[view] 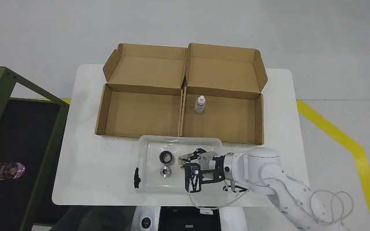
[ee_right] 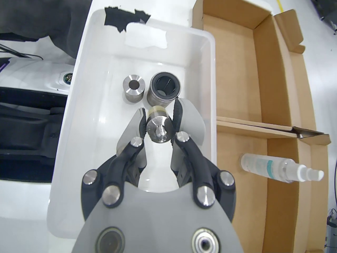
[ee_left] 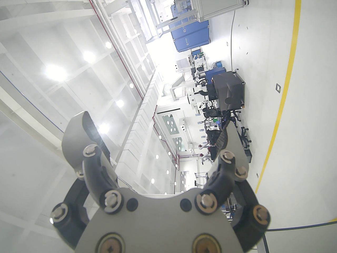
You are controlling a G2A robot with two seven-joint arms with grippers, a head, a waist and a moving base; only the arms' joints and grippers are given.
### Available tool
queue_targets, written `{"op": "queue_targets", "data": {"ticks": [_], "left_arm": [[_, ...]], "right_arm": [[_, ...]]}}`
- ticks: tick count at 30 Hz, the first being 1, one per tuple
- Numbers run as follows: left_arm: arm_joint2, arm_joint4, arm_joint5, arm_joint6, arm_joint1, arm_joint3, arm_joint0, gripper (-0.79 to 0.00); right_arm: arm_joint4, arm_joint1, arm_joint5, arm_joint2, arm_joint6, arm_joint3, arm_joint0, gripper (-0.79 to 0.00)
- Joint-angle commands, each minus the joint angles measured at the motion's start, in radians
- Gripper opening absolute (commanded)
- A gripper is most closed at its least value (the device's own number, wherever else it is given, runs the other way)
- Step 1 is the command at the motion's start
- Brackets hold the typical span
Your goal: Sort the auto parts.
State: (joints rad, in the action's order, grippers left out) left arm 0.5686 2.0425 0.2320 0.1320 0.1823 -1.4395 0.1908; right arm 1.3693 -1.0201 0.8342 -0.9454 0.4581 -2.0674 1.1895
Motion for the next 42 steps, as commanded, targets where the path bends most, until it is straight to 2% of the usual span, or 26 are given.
{"op": "queue_targets", "data": {"ticks": [1, 9, 21, 32, 42], "left_arm": [[0.0, 0.0, 0.0, 0.0, 0.0, 0.0, 0.0, 0.0], [0.0, 0.0, 0.0, 0.0, 0.0, 0.0, 0.0, 0.0], [0.0, 0.0, 0.0, 0.0, 0.0, 0.0, 0.0, 0.0], [0.0, 0.0, 0.0, 0.0, 0.0, 0.0, 0.0, 0.0], [0.0, 0.0, 0.0, 0.0, 0.0, 0.0, 0.0, 0.0]], "right_arm": [[0.007, 0.003, -0.007, -0.023, -0.054, -0.003, 0.009, -0.785], [0.021, 0.017, -0.022, -0.122, -0.195, -0.007, 0.045, -0.785], [-0.024, 0.027, -0.047, -0.231, -0.258, 0.017, 0.058, -0.785], [-0.148, 0.022, -0.056, -0.247, -0.155, 0.131, -0.037, -0.785], [-0.244, 0.005, -0.076, -0.179, 0.054, 0.293, -0.192, -0.785]]}}
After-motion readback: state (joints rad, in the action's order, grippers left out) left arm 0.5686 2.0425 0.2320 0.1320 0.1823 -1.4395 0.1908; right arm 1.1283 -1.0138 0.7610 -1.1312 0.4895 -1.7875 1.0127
